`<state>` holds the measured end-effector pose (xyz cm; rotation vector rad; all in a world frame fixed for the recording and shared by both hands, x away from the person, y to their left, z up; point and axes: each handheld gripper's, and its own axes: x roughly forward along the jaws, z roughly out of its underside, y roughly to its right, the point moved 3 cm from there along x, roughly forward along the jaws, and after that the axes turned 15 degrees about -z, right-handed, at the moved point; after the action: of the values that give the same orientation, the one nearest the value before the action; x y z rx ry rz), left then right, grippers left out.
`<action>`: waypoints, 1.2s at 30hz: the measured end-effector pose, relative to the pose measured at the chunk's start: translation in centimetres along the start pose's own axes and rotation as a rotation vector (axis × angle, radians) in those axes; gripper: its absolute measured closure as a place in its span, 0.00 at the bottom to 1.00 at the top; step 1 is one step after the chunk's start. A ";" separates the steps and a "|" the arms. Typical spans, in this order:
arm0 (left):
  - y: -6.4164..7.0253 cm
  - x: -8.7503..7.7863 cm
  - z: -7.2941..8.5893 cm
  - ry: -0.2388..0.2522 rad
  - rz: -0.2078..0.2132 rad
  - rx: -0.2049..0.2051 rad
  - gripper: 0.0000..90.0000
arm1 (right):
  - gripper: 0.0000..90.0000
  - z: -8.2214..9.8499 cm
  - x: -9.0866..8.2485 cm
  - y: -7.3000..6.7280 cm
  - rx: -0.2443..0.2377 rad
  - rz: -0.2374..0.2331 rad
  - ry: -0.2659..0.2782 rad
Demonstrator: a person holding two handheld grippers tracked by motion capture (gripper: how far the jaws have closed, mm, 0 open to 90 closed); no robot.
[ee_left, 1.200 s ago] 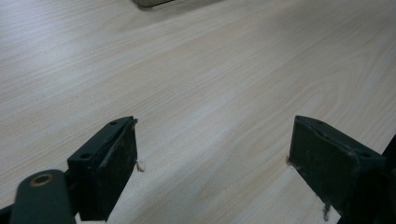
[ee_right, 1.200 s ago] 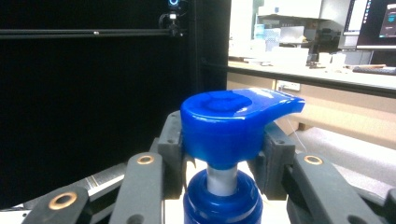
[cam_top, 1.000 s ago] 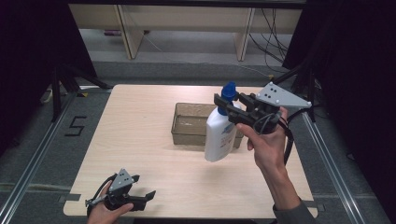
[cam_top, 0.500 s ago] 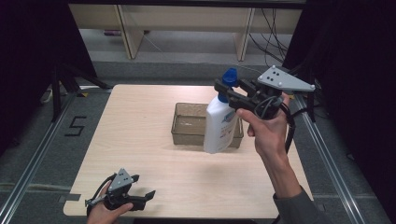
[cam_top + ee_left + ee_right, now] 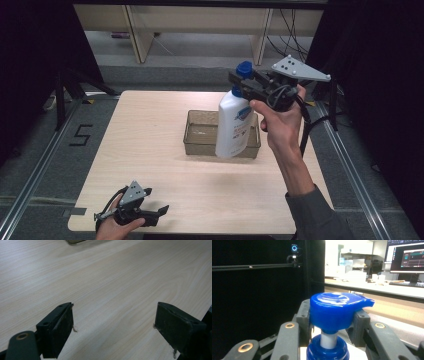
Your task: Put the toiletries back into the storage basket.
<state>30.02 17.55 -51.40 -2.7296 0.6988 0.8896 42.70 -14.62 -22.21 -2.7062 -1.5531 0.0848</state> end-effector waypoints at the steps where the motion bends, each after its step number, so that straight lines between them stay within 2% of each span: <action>1: -0.2 -0.1 0.0 -0.008 -0.002 -0.004 0.17 | 0.67 -0.1 0.2 0.1 0.004 0.002 -0.001; 4: -0.5 -0.2 0.0 -0.004 -0.009 -0.010 0.16 | 0.67 -0.5 0.4 0.3 -0.002 0.006 -0.011; 5: -0.4 -0.2 0.0 0.003 -0.005 -0.017 0.17 | 0.67 -0.6 0.5 0.4 0.011 0.003 -0.009; 6: -0.4 -0.2 0.0 -0.003 0.002 0.002 0.17 | 0.67 -0.6 0.6 0.6 0.010 0.008 -0.006; 7: -0.1 -0.1 0.0 0.009 0.005 -0.012 0.16 | 0.67 -0.7 0.6 0.7 0.015 0.015 -0.006; 8: -0.2 -0.2 0.0 -0.005 0.007 0.007 0.17 | 0.67 -0.7 0.7 1.0 -0.001 0.020 -0.006; 9: -0.2 -0.1 0.0 0.002 0.007 -0.006 0.17 | 0.67 -0.7 0.8 1.1 0.009 0.022 -0.009; 11: -0.3 -0.1 0.0 0.003 -0.001 -0.006 0.17 | 0.67 -0.6 0.8 1.5 0.008 0.032 -0.014; 13: -0.6 -0.3 0.1 -0.015 0.001 0.017 0.17 | 0.67 -0.5 1.0 2.0 0.024 0.040 -0.011; 18: -0.2 -0.1 0.0 0.008 0.003 -0.011 0.17 | 0.67 -0.2 1.4 3.1 0.031 0.065 -0.019; 19: -0.2 -0.1 0.0 0.008 0.003 -0.011 0.17 | 0.67 -0.1 1.4 3.3 0.045 0.068 -0.023; 22: -0.3 -0.2 0.0 0.004 0.005 -0.011 0.17 | 0.67 0.1 1.5 3.9 0.043 0.086 -0.025; 23: -0.4 -0.3 0.0 -0.003 0.004 0.002 0.17 | 0.67 0.2 1.6 4.1 0.043 0.090 -0.026; 24: -0.3 -0.3 0.0 0.002 0.006 -0.009 0.16 | 0.67 0.3 1.5 4.5 0.048 0.108 -0.034; 28: -0.4 -0.2 0.0 0.006 -0.003 0.000 0.16 | 0.67 0.6 1.6 5.2 0.044 0.117 -0.037; 29: -0.3 -0.2 0.0 0.008 0.003 -0.013 0.17 | 0.67 0.8 1.6 5.3 0.050 0.121 -0.043; 30: -0.3 -0.2 0.0 0.004 0.006 -0.011 0.16 | 0.67 1.1 1.8 5.7 0.053 0.125 -0.050; 31: -0.5 -0.3 0.1 -0.014 0.004 0.018 0.16 | 0.67 1.1 1.8 5.7 0.053 0.125 -0.050; 32: -0.5 -0.3 0.1 -0.013 0.004 0.015 0.16 | 0.67 1.3 1.8 5.9 0.055 0.127 -0.055; 33: -0.3 -0.2 0.0 0.002 0.006 -0.012 0.17 | 0.67 1.5 1.9 6.1 0.061 0.132 -0.060; 36: -0.4 -0.3 0.0 -0.005 0.005 0.003 0.17 | 0.67 2.0 2.2 6.6 0.070 0.136 -0.061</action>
<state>29.99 18.03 -51.23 -2.7238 0.7055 0.8949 49.39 -16.11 -24.58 -2.7761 -1.3502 0.2222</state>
